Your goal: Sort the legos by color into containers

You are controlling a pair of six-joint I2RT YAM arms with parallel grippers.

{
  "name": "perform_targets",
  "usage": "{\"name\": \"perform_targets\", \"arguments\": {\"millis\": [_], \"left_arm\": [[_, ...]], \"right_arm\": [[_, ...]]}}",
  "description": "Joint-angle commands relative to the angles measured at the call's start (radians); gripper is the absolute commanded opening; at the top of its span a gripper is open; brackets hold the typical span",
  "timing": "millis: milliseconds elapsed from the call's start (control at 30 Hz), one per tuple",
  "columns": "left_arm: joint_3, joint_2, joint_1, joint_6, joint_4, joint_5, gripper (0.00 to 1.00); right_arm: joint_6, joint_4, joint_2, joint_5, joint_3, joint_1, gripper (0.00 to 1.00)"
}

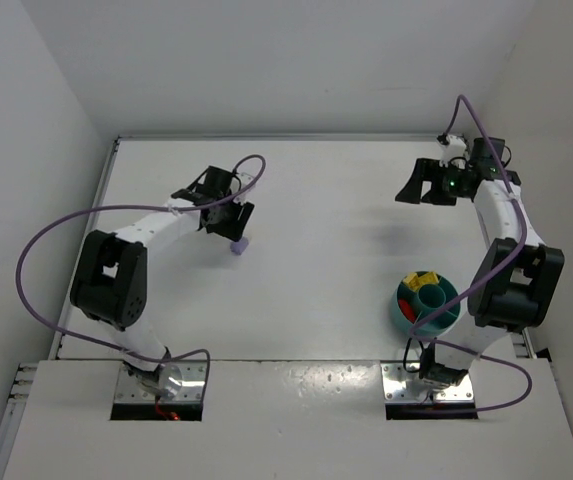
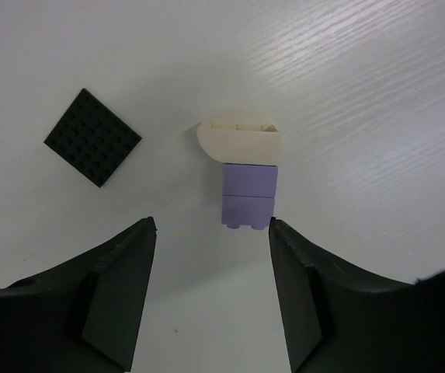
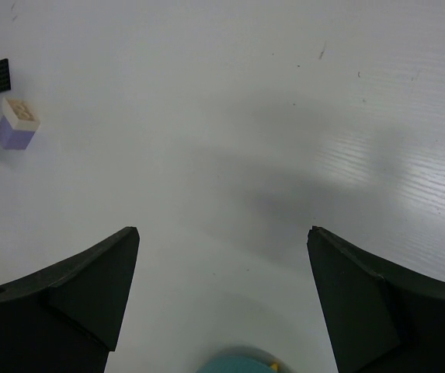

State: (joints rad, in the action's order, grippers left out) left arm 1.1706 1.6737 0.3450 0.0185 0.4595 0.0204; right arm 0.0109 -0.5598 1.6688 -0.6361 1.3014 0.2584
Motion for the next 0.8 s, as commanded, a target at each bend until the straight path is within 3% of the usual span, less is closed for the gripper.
{"name": "perform_targets", "arguments": {"millis": [0, 400, 767], "left_arm": [[-0.019, 0.038, -0.001, 0.001, -0.019, -0.017, 0.66], [-0.019, 0.144, 0.008, 0.014, -0.102, 0.006, 0.62], [0.011, 0.241, 0.065, 0.014, -0.130, 0.044, 0.51]], "right_arm": [[-0.032, 0.020, -0.037, -0.005, 0.001, -0.002, 0.90], [-0.032, 0.020, -0.037, -0.005, -0.028, -0.011, 0.90], [-0.023, 0.029, -0.066, -0.014, -0.091, -0.011, 0.90]]}}
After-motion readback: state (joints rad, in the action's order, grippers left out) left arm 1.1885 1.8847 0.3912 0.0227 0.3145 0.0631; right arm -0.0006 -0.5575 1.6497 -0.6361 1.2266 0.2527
